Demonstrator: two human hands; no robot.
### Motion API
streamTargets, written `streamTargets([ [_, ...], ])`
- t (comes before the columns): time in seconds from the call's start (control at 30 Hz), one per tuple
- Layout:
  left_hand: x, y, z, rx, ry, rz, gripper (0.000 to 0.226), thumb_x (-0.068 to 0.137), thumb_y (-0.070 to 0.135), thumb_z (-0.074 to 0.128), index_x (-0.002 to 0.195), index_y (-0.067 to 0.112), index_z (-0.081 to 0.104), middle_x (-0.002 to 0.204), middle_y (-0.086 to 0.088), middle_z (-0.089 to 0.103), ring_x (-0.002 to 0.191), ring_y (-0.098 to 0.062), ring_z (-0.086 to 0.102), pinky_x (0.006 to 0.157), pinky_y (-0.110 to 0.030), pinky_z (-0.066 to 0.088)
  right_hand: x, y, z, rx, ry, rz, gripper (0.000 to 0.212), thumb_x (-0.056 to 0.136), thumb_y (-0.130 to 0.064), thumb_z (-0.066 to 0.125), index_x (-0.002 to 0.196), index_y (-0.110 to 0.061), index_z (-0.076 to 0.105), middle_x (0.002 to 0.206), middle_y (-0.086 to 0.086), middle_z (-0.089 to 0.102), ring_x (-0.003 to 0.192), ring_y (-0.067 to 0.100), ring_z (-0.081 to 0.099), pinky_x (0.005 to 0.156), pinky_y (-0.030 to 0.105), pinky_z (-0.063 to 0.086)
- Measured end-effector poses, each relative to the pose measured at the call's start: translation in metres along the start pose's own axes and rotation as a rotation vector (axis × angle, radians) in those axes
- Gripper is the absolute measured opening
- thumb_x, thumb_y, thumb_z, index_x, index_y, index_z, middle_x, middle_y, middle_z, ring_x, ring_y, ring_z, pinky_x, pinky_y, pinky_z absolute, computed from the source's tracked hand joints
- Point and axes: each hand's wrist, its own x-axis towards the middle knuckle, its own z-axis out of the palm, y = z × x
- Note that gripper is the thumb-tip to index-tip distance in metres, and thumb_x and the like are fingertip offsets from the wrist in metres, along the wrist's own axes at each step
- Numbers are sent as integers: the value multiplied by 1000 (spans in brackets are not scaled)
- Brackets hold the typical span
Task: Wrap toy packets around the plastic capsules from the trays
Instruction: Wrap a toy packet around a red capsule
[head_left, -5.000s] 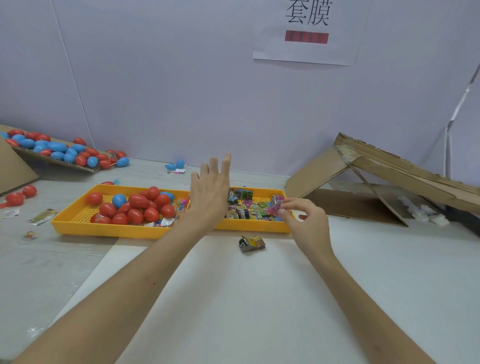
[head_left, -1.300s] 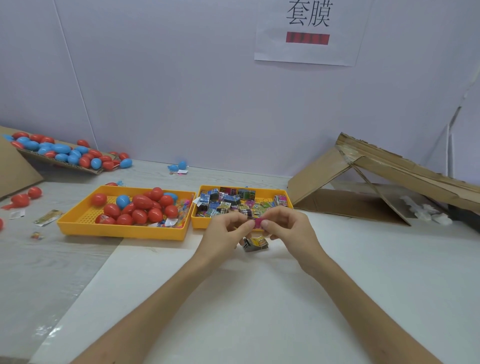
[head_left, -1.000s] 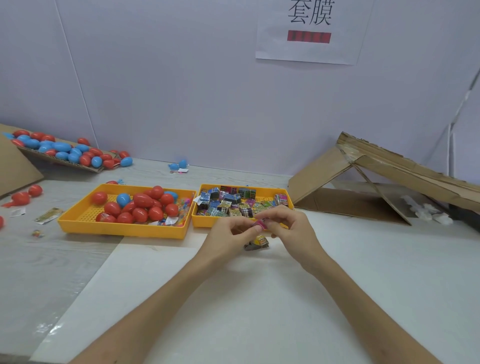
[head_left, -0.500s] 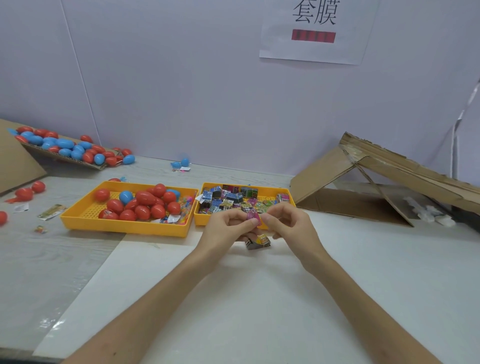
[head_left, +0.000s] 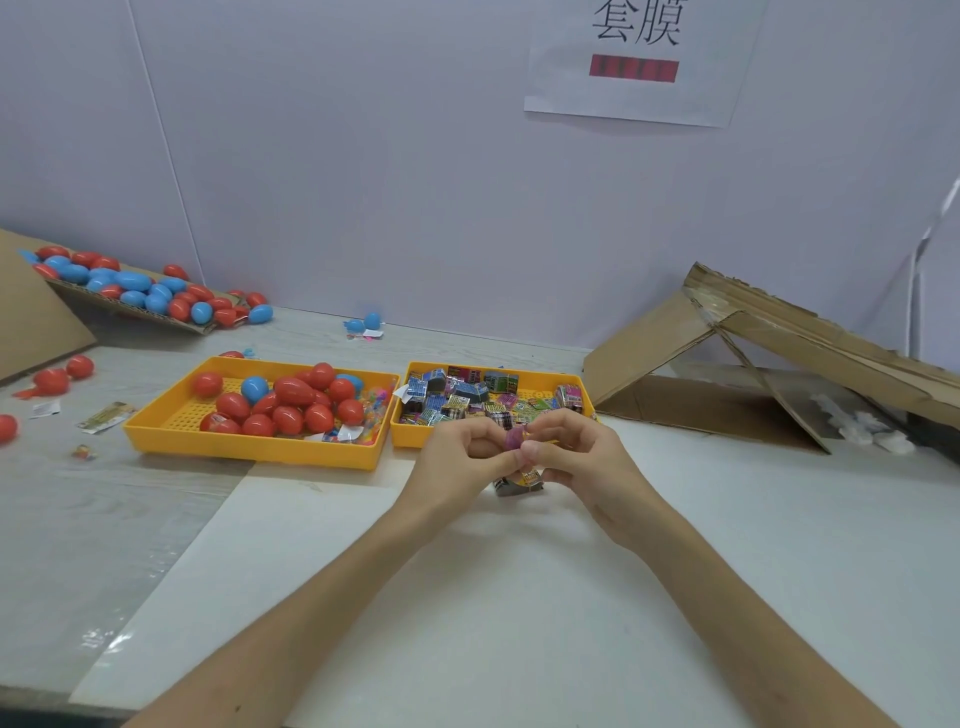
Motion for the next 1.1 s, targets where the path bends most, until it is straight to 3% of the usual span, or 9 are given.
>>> streamTargets([
  [0.1,0,0,0,29,1,-6,14,86,18,80,88,6,71,79,-7,78,78,-23,76,78,-35,60,1,1,0,-8,6,-29,21,81,-7,79,83,-28,74,80,-7,70,74,13,67,64,20,51],
  [0.23,0,0,1,17,2,-14,11,85,12,80,92,7,72,82,-7,78,83,-25,76,82,-38,59,2,2,-2,36,20,-54,18,81,-3,78,92,-16,72,78,-3,70,70,13,68,63,19,52],
  [0.53,0,5,0,-26,-9,-30,6,95,10,68,94,7,73,85,-7,78,81,-25,76,81,-38,61,3,4,-4,65,37,-96,23,78,3,78,92,-14,72,77,2,67,75,18,66,68,24,54],
  [0.67,-2,6,1,-3,-12,-31,9,93,12,70,88,5,72,82,-6,78,73,-20,75,72,-28,59,3,3,-3,78,15,-137,29,74,6,80,88,-18,73,76,2,63,74,19,65,77,38,59],
  [0.83,-3,8,1,18,13,23,15,92,12,71,78,15,72,73,-1,76,66,-11,70,60,-15,50,1,-1,0,82,-20,-182,30,66,-4,82,86,-24,74,74,-2,60,75,16,62,71,27,55],
  [1.1,-2,10,0,66,91,95,18,88,5,72,74,16,71,65,4,71,60,-7,66,57,-15,49,-1,-4,2,78,-31,-158,29,69,-8,82,92,-23,75,83,4,67,81,22,68,77,29,57],
])
